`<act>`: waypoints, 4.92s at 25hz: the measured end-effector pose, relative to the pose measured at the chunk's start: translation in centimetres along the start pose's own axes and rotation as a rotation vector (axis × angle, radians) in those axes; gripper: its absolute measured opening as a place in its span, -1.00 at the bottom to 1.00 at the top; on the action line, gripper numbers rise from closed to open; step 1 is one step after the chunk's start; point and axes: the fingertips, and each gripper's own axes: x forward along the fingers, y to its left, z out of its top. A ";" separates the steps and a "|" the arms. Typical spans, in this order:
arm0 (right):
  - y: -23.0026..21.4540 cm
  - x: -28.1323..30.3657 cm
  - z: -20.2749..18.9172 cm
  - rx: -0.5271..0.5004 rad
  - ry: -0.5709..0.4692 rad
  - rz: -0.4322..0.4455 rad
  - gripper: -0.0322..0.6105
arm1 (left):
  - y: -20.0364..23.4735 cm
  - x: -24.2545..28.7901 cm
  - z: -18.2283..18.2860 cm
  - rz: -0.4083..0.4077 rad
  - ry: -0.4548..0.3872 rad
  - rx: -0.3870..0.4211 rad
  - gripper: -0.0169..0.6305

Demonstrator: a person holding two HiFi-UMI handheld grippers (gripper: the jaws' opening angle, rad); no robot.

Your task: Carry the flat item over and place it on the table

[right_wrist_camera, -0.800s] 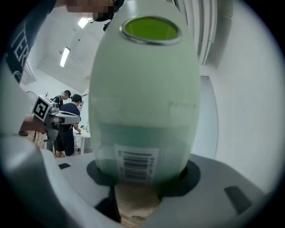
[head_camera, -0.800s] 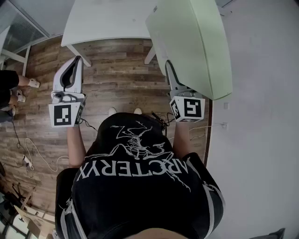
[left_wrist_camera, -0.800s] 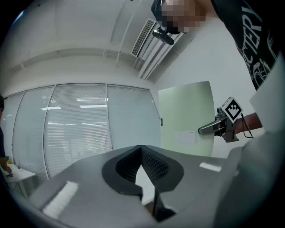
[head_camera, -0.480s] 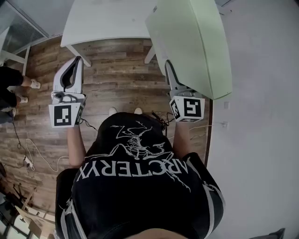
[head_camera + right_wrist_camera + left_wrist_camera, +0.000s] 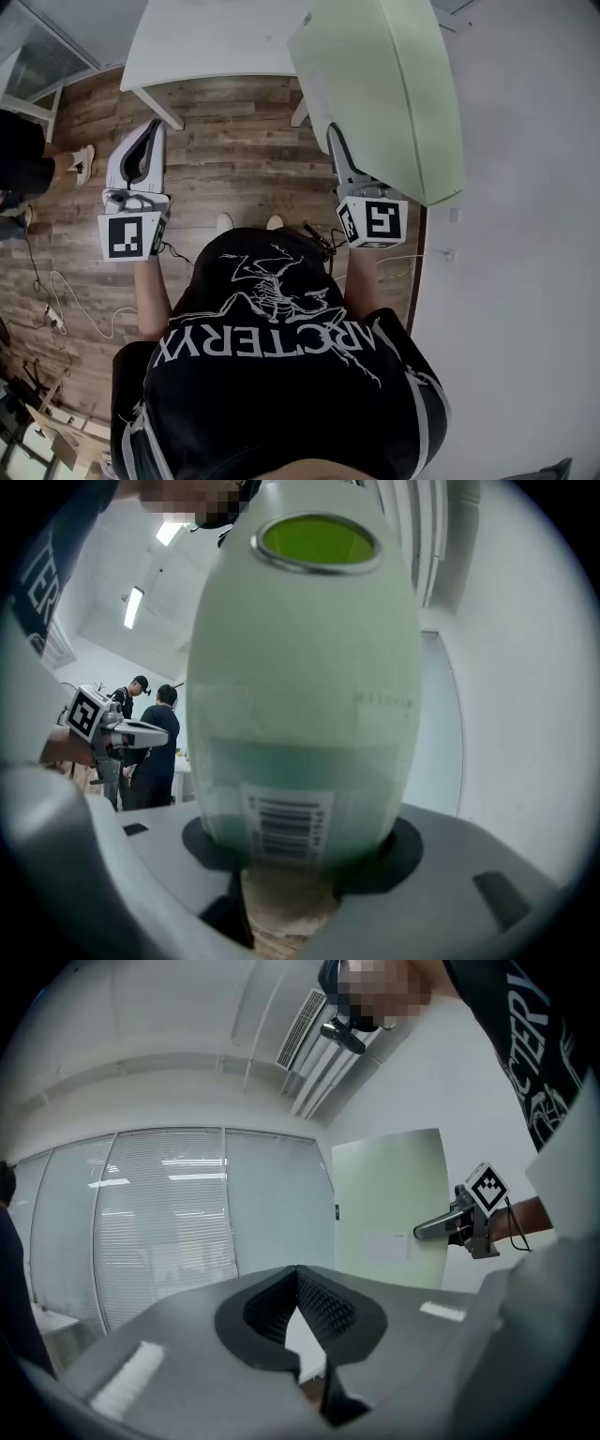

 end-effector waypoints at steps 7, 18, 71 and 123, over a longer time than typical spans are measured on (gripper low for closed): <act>-2.3 1.7 -0.9 -0.023 0.006 0.059 -0.09 | -2.4 1.6 -1.5 0.037 0.045 -0.013 -0.91; -2.5 14.1 -3.0 -0.028 0.057 0.071 -0.09 | 4.4 9.8 -7.7 0.022 0.094 -0.071 -0.91; -9.7 39.1 -1.4 0.035 0.033 0.096 -0.09 | 17.6 32.1 -7.0 0.025 0.031 -0.029 -0.91; -3.3 45.2 -31.6 0.162 0.281 0.030 0.32 | 16.1 26.9 -8.2 0.023 0.156 -0.019 -0.91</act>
